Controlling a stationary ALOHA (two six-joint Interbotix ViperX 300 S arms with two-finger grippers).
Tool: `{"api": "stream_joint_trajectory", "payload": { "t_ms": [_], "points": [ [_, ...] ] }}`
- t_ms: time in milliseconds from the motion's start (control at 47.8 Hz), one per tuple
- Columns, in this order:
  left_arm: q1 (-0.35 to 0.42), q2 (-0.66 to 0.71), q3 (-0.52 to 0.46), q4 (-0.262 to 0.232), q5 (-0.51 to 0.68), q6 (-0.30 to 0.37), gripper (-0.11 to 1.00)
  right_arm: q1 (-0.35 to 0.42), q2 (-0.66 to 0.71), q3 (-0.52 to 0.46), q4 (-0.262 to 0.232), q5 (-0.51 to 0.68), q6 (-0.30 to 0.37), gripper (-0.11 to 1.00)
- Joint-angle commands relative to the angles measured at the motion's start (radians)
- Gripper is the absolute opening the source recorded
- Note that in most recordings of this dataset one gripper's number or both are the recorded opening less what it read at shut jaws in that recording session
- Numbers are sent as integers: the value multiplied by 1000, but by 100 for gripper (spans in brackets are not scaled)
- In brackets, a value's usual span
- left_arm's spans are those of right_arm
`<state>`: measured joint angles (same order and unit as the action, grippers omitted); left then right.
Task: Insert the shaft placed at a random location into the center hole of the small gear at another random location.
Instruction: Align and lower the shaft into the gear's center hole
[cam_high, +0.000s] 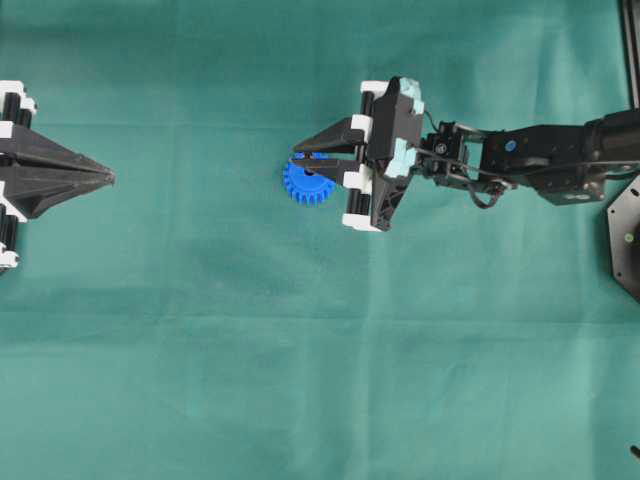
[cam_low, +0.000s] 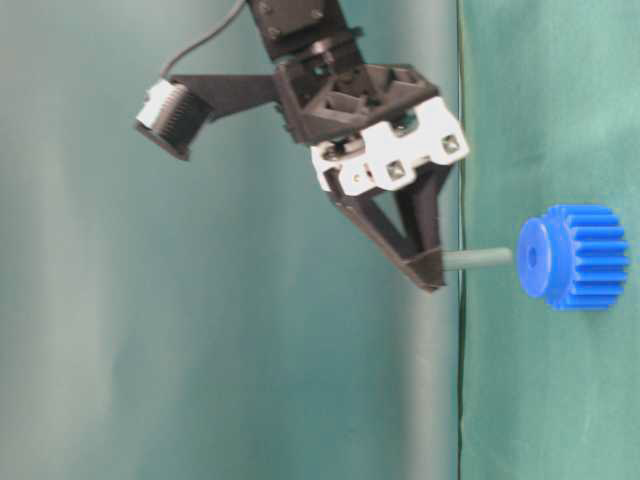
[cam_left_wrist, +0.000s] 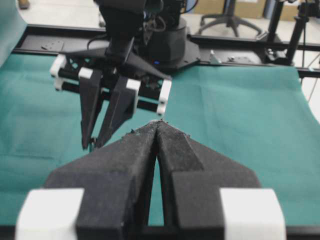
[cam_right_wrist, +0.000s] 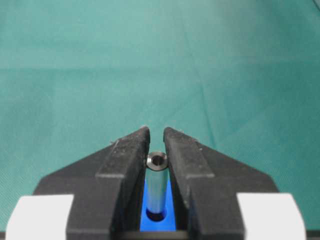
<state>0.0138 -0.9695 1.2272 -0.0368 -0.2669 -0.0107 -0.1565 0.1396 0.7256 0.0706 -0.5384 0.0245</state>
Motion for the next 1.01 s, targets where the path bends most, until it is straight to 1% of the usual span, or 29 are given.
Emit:
{"api": "stream_joint_trajectory", "payload": {
  "t_ms": [0, 188, 545, 859, 984],
  "points": [
    [0, 3, -9, -5, -8, 0, 0, 2, 6, -15, 6, -26, 2, 14],
    [0, 3, -11, -5, -8, 0, 0, 3, 20, -9, 17, -32, 2, 14],
    [2, 3, -9, -5, -8, 0, 0, 2, 25, -8, 17, -34, 2, 14],
    [0, 3, -9, -5, -8, 0, 0, 2, 83, -15, 17, -48, 2, 14],
    [0, 3, -9, -5, -6, 0, 0, -3, 98, -15, 28, -52, 2, 14]
  ]
}}
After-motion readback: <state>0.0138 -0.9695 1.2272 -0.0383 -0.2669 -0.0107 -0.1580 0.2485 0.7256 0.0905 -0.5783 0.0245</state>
